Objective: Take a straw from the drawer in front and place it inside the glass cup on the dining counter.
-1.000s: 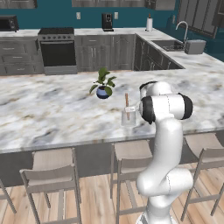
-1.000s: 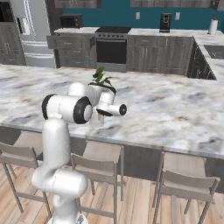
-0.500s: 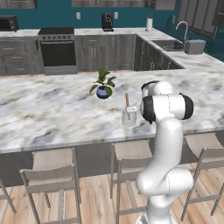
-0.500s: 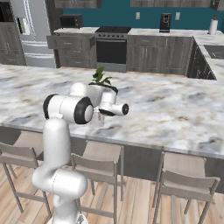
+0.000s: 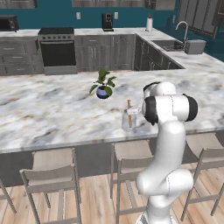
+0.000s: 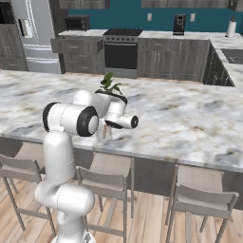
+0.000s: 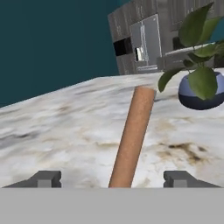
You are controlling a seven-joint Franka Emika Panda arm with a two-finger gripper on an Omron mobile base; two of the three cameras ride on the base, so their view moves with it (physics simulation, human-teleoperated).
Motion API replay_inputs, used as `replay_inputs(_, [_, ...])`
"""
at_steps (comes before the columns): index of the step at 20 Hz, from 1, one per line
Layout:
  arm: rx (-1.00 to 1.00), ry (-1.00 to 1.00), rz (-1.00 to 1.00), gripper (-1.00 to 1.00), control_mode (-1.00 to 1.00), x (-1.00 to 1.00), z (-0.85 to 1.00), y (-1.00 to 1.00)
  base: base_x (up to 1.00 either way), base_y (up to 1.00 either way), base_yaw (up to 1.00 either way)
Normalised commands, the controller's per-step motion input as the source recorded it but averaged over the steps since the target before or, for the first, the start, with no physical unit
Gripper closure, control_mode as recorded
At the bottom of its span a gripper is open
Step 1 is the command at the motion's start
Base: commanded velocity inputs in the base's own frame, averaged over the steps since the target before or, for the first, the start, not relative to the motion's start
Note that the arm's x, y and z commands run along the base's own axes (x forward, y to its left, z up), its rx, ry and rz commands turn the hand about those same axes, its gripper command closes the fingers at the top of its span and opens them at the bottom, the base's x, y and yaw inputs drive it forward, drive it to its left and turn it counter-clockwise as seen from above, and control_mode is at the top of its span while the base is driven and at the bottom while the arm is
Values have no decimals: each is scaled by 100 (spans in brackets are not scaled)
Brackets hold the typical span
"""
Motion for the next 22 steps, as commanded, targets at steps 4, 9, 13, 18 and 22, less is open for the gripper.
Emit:
replay_inputs(4, [0, -4, 0, -100, -100, -3, 15, 7, 0, 0, 0])
replay_inputs(9, [2, -4, 0, -100, -100, -9, 85, 0, 0, 0, 0])
replay_inputs(13, [2, -2, 1, -100, -100, -56, 100, 0, 0, 0, 0])
replay_inputs(18, [-2, 0, 8, -100, -100, -66, 100, 18, 0, 0, 0])
replay_inputs(22, [-20, 0, 9, -100, -100, -100, 91, 59, 0, 0, 0])
